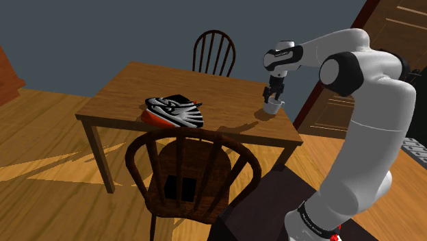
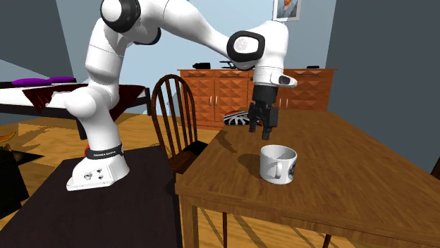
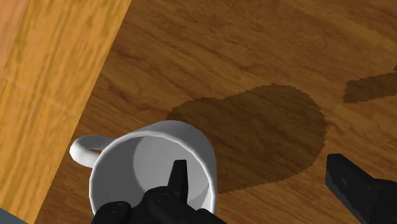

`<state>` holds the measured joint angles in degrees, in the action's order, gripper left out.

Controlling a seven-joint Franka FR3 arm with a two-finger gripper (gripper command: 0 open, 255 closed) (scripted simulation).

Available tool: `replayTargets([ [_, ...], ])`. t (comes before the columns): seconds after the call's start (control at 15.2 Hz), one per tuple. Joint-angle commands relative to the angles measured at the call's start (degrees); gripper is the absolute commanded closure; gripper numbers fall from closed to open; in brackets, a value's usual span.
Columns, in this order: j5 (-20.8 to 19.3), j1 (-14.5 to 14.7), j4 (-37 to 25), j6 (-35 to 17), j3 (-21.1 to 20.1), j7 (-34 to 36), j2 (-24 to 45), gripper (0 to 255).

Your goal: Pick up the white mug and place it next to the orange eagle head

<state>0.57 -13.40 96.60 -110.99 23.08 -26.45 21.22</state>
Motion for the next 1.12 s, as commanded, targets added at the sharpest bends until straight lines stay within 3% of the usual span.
replayTargets([
  [0.0,2.0,-1.9,-5.5,0.3,-0.3,-1.6,5.2,0],
  [0.13,3.1,-3.2,-9.4,1.0,-0.6,-2.5,8.2,0],
  [0.59,3.7,-3.6,-5.7,-4.1,-0.9,-2.8,9.7,0],
  [1.06,3.7,-3.6,-5.7,-4.1,-0.9,-2.8,9.7,0],
])
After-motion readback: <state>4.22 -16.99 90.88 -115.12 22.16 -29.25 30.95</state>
